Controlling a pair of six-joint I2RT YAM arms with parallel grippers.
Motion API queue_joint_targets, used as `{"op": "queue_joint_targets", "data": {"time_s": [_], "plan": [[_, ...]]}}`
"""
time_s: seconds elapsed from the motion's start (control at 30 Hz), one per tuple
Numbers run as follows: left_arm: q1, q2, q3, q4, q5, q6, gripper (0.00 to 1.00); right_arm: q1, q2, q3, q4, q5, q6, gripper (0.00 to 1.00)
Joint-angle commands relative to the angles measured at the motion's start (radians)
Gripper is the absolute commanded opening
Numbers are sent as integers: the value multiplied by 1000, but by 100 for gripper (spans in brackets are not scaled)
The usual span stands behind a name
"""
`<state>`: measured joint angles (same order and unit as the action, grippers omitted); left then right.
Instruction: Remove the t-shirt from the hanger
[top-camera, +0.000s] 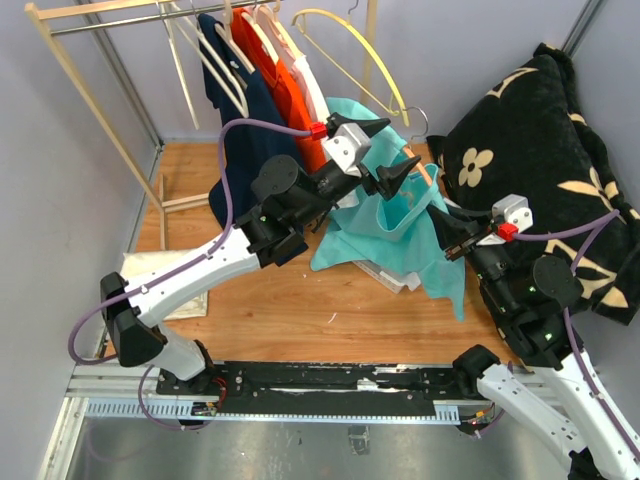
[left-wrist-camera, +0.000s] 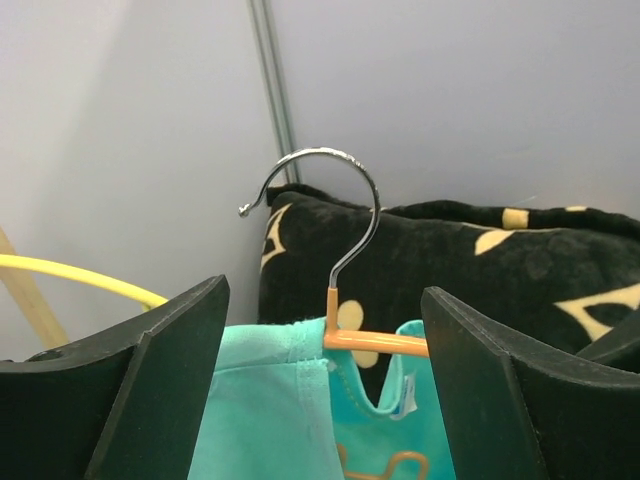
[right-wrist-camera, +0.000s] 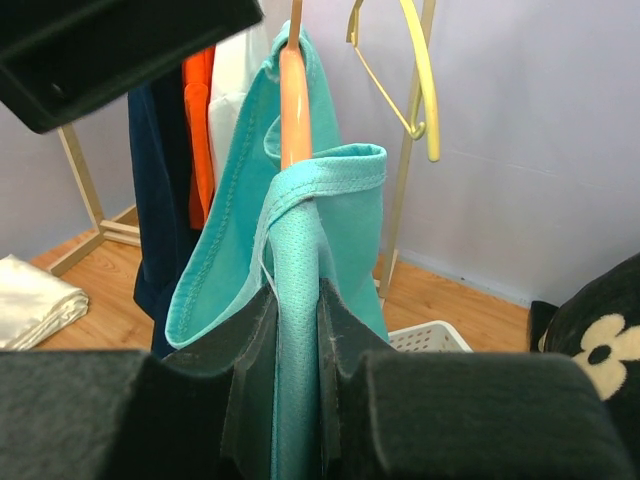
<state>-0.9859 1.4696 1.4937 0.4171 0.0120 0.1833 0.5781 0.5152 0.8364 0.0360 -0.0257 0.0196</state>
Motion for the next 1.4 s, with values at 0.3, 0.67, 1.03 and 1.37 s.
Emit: {"op": "queue_joint_targets", "data": {"time_s": [0.3,0.67,1.03,1.37], "plan": [[-7,57,48,21,-81,113,68,21,-17,4,79,-40,26,1],[-6,103,88,8,-97,121,47,22,-20,-2,70,-46,37,1],[-7,116,123,-41,-95,95,1,22,-31,2,45,-26,30,3],[-5,146,218,-74,-219,127,0,22,-32,31,-74,-9,10,68]]}}
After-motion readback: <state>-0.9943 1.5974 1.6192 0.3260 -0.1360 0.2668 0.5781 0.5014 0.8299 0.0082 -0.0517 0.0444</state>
